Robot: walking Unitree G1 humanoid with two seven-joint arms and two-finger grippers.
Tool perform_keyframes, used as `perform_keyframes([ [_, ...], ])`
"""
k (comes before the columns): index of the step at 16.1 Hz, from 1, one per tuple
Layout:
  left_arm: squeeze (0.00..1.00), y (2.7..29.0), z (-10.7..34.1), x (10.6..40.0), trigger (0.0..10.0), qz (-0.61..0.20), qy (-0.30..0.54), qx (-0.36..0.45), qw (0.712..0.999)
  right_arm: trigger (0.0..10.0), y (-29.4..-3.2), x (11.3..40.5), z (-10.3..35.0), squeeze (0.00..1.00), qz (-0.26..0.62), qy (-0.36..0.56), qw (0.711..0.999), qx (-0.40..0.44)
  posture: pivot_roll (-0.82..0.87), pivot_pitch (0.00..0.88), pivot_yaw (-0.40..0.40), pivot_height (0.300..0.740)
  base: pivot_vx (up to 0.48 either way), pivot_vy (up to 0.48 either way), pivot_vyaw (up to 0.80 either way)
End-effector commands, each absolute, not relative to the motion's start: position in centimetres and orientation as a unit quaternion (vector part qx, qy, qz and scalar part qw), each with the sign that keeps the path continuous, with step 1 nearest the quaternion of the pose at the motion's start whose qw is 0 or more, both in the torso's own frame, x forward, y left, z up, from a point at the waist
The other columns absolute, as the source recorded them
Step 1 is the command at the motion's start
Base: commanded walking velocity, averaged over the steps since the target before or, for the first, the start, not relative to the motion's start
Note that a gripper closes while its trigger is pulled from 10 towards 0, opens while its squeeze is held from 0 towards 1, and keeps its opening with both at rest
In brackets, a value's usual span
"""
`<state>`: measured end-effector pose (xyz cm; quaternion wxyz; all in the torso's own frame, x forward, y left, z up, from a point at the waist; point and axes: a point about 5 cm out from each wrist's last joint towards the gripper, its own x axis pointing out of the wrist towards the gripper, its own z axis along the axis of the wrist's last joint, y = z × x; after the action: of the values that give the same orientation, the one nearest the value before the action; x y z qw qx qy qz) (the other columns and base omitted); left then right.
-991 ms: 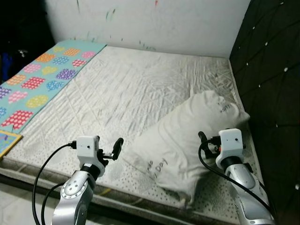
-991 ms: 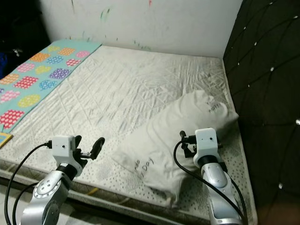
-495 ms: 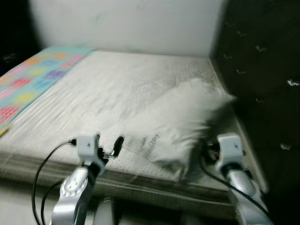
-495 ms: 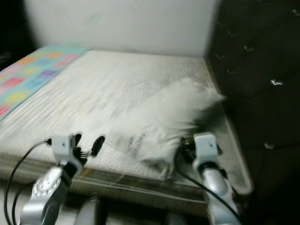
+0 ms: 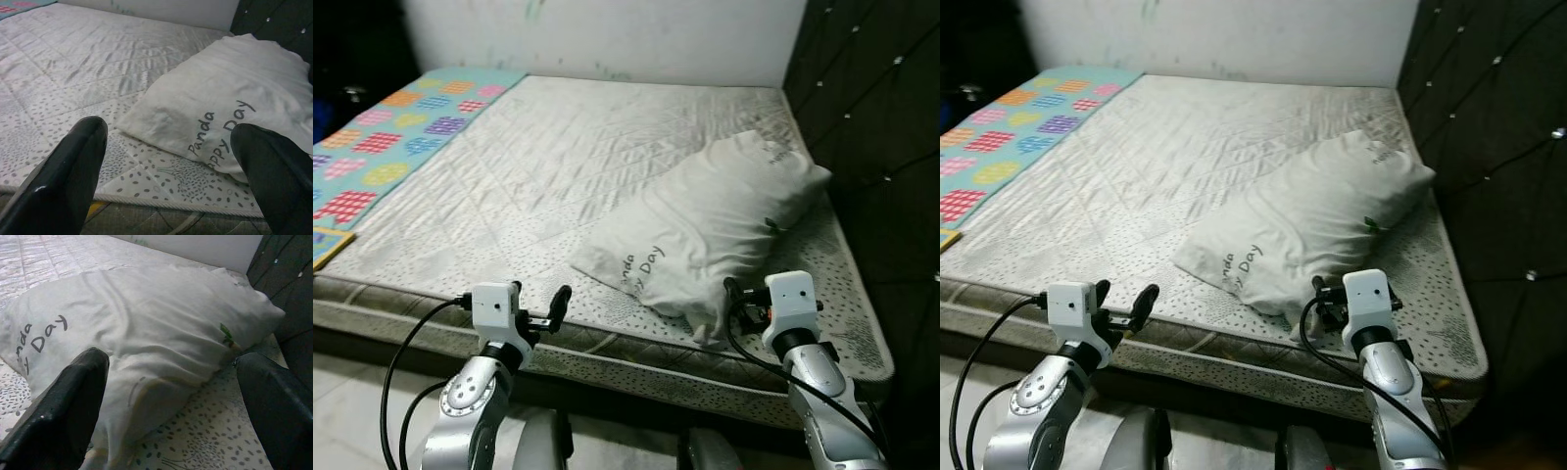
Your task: Clean up the room
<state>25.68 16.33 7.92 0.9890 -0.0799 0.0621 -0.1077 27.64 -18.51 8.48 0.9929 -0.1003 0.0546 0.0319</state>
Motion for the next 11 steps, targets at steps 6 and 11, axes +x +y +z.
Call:
perform_keyframes([
  [6,0.00,16.38,8.30,25.52,10.0,-0.118,0.051,-0.082,0.988,10.0,-18.55,27.75,8.71,0.00,0.033,0.049,0.993,-0.103,-0.18,0.000,0.021,0.617,0.315,0.000,0.00],
  [11,0.00,16.39,8.28,25.49,10.0,-0.119,0.053,-0.083,0.988,10.0,-18.55,27.72,8.67,0.00,0.032,0.050,0.993,-0.104,-0.18,0.000,0.023,0.617,0.349,0.000,0.00],
])
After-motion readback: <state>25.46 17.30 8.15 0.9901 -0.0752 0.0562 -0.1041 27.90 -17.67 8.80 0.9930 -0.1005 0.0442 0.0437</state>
